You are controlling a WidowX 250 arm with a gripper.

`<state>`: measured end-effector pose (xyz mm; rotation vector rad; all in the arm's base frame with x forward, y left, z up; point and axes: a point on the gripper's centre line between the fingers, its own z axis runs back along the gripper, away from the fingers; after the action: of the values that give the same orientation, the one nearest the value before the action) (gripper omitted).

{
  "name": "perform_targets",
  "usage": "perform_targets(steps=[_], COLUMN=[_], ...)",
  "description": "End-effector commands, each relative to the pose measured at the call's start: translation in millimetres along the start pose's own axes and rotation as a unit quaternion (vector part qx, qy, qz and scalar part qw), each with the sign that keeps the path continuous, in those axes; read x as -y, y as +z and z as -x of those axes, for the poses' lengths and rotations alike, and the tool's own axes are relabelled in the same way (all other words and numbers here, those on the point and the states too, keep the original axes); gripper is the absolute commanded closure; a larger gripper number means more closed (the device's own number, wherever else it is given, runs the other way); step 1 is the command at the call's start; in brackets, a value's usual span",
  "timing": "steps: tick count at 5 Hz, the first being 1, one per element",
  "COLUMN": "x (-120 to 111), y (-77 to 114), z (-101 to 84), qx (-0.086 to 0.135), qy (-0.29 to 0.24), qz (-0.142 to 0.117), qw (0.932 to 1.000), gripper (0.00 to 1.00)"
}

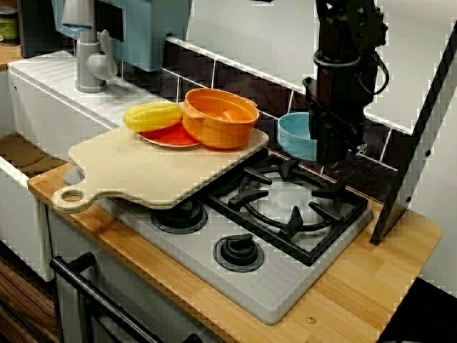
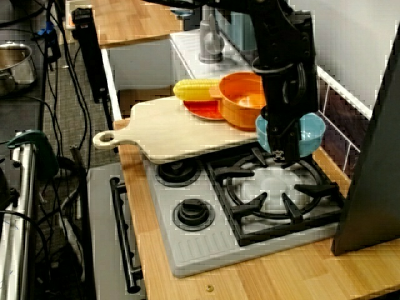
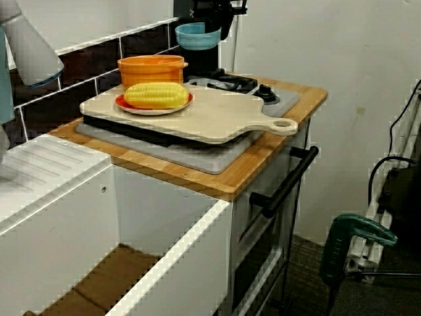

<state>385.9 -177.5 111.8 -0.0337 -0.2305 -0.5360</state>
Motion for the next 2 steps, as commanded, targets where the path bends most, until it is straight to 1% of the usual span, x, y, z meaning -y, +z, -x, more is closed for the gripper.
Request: perform_targets(steps=[1, 2], x=[2.1, 3.3], y=[-10.5, -16.3], z=[13.9, 21.2], qx=[0.009, 0.010], qy=[-0.016, -0.018], qz=[-0.024, -0.030], qw=[0.9996, 0.9993], gripper=[1.00, 1.00])
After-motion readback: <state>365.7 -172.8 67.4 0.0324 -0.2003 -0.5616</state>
